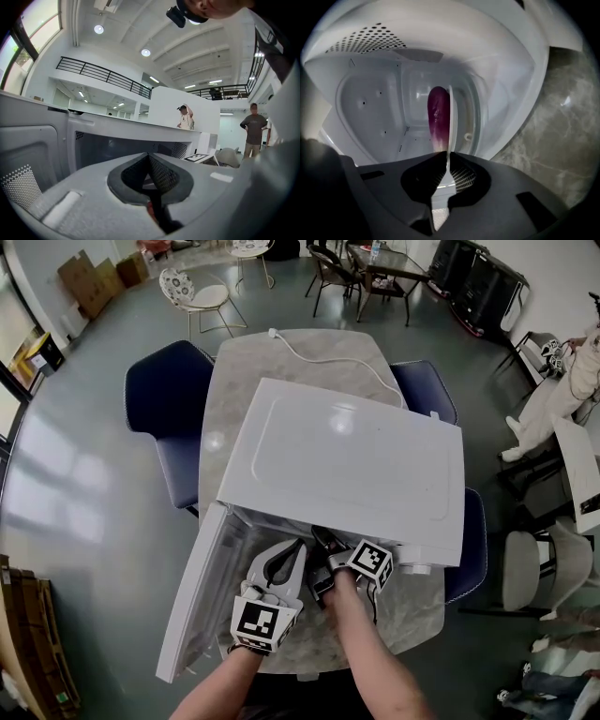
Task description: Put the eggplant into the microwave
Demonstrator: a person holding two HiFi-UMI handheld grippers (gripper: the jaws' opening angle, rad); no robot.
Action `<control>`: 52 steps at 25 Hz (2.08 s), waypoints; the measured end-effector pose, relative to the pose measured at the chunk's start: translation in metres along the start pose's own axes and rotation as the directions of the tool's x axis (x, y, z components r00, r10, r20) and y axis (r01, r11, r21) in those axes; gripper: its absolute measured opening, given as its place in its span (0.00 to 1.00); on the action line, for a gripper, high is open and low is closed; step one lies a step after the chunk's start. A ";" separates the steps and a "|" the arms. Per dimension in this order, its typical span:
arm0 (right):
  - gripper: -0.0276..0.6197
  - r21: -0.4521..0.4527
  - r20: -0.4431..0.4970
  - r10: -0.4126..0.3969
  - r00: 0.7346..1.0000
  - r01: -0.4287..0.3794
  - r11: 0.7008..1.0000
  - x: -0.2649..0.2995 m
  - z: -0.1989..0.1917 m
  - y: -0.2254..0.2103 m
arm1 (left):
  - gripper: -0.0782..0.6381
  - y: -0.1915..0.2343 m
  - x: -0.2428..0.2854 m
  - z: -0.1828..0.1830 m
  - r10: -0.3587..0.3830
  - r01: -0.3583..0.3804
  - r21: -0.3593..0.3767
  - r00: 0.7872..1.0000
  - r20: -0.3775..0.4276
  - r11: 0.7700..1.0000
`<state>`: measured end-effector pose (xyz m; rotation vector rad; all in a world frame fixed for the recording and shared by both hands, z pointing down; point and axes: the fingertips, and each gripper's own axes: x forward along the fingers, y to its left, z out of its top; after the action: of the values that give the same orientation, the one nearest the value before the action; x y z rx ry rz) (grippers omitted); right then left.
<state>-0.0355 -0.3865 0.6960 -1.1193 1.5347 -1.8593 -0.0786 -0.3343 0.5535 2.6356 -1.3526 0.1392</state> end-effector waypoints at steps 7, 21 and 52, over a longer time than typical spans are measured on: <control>0.16 0.043 0.003 -0.049 0.999 0.049 0.998 -0.004 0.000 0.000 | 0.12 0.003 -0.003 0.001 0.008 -0.008 -0.002 1.000 0.001 1.000; 0.18 0.258 -0.068 0.052 0.996 -0.032 0.966 -0.006 -0.017 -0.007 | 0.12 0.004 0.000 0.001 0.016 -0.016 -0.003 1.000 -0.002 1.000; 0.05 -0.321 -0.183 -0.023 0.983 -0.038 0.946 -0.098 -0.072 0.043 | 0.12 -0.041 -0.037 0.015 0.008 -0.011 -0.045 0.997 -0.071 0.999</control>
<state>-0.0467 -0.2801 0.6239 -1.0992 2.0048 -1.7894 -0.0668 -0.2843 0.5277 2.5623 -1.3294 0.1992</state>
